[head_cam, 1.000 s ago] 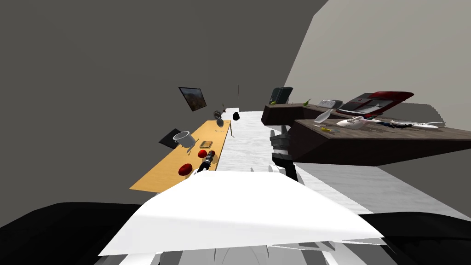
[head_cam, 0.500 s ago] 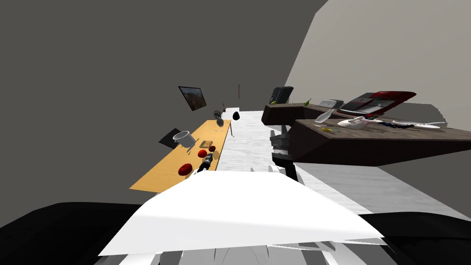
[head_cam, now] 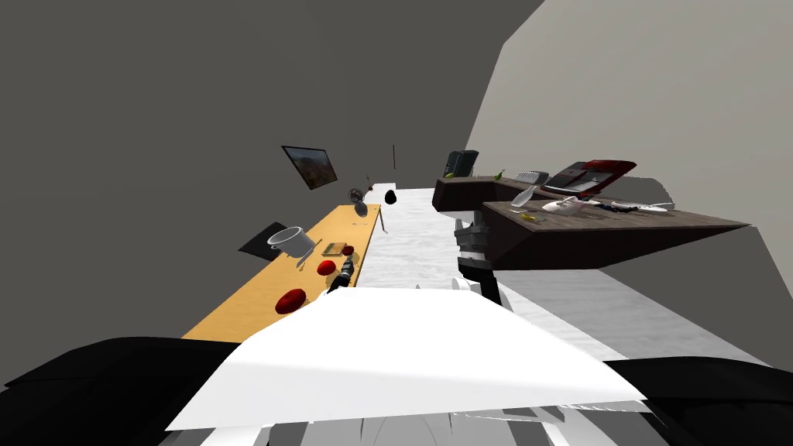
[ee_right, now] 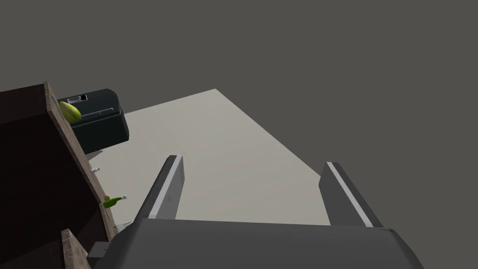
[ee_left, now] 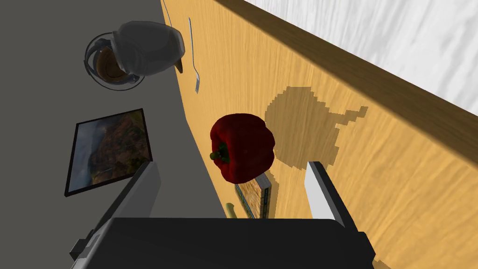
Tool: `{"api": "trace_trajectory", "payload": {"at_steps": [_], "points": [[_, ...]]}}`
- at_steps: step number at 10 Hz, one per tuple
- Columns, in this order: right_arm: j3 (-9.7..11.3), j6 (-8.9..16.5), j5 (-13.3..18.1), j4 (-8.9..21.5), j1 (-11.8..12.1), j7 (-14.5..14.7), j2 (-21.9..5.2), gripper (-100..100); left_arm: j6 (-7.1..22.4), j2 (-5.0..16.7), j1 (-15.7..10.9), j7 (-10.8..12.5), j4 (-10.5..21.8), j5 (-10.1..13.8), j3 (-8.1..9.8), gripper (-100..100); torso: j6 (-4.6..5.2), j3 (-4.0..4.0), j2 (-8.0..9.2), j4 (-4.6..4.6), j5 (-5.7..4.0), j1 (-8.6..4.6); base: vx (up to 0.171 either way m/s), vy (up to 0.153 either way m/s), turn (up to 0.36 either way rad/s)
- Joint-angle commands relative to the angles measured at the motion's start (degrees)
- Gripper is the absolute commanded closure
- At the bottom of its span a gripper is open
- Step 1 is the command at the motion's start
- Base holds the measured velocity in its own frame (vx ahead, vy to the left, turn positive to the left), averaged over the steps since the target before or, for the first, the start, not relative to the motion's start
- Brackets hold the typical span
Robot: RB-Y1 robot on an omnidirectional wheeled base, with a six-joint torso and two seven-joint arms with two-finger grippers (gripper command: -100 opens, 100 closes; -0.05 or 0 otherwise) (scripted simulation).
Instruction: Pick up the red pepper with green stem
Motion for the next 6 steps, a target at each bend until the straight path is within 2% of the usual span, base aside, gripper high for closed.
{"api": "trace_trajectory", "payload": {"at_steps": [1,2,3,4,6], "points": [[0.0,0.0,0.0,0.0,0.0,0.0,0.0,0,-0.4,0.2,1.0,-0.5,-0.9,1.3,1.61,-100,0.00,0.00,0.00,0.00,0.00,0.00,0.158,-0.118,-0.196],[0.0,0.0,0.0,0.0,0.0,0.0,0.0,0,-0.2,0.2,1.3,-0.1,-1.8,1.9,1.65,-100,0.01,-0.03,-0.04,-0.01,0.02,0.11,0.133,-0.075,-0.169],[0.0,0.0,0.0,0.0,0.0,0.0,0.0,0,0.8,0.6,1.2,0.9,-2.9,2.2,0.75,-100,-0.01,0.01,0.03,0.00,0.04,0.24,0.074,-0.021,-0.027],[0.0,0.0,0.0,0.0,0.0,0.0,0.0,0,1.9,1.3,0.8,1.8,-3.3,1.9,-0.11,-100,-0.03,0.11,0.21,0.03,0.08,0.43,-0.016,0.056,0.116],[0.0,0.0,0.0,0.0,0.0,0.0,0.0,0,3.9,2.5,0.0,2.9,-3.8,1.3,-1.48,-100,-0.05,0.37,0.67,0.13,0.19,0.97,-0.057,0.123,0.129]]}}
